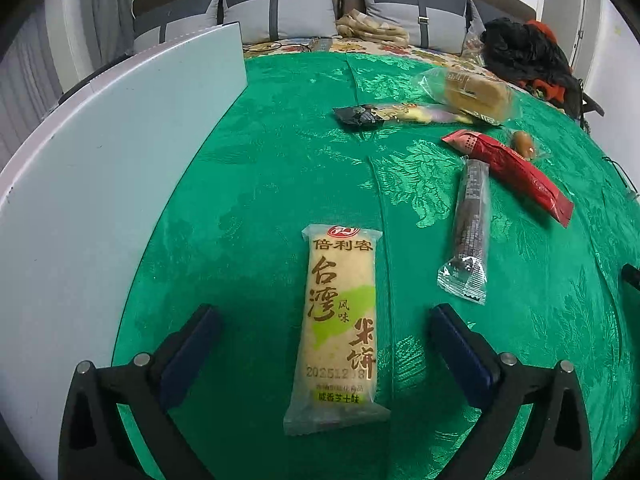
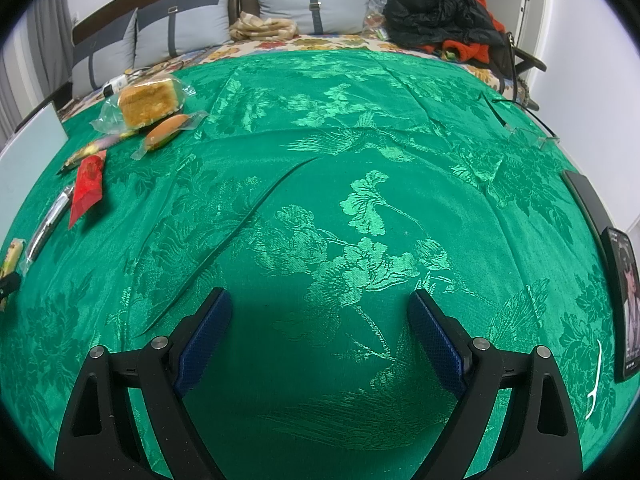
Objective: Organize snacks
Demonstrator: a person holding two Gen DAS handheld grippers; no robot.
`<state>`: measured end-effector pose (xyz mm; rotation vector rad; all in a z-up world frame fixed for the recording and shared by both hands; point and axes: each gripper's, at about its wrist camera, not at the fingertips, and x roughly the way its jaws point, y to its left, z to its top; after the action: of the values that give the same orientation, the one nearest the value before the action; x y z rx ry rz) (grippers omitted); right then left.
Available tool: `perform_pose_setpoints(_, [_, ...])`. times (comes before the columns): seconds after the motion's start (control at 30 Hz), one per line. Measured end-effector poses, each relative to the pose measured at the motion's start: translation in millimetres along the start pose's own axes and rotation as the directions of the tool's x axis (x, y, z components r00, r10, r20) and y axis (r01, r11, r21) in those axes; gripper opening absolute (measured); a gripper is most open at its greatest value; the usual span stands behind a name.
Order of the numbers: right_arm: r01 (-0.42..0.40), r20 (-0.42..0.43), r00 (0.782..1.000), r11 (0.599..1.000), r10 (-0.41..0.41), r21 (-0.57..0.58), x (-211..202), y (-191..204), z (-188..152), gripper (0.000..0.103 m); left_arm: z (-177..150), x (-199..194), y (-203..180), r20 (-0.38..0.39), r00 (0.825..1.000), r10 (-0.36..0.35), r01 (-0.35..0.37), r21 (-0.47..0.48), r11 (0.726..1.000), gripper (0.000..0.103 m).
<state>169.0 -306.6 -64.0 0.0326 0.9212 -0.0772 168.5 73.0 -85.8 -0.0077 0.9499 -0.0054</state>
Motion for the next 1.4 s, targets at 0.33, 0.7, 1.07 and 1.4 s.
perform_pose_setpoints(0.33, [0.000, 0.000, 1.000, 1.000, 0.000, 0.000, 0.0, 0.1, -0.1, 0.092, -0.9, -0.8, 0.0, 0.000, 1.000, 0.000, 0.000, 0.000, 1.000, 0.103])
perform_pose_setpoints(0.7, [0.000, 0.000, 1.000, 1.000, 0.000, 0.000, 0.1, 0.2, -0.2, 0.092, -1.0, -1.0, 0.0, 0.001, 1.000, 0.000, 0.000, 0.000, 1.000, 0.103])
perform_pose_setpoints(1.07, [-0.006, -0.004, 1.000, 1.000, 0.006, -0.001, 1.7, 1.0, 0.1, 0.095, -0.2, 0.0, 0.3, 0.001, 1.000, -0.001, 0.001, -0.001, 1.000, 0.103])
perform_pose_setpoints(1.4, [-0.232, -0.098, 0.970, 0.965, 0.221, -0.122, -6.0, 58.6, 53.1, 0.093, -1.9, -2.2, 1.0, 0.001, 1.000, 0.000, 0.000, 0.000, 1.000, 0.103])
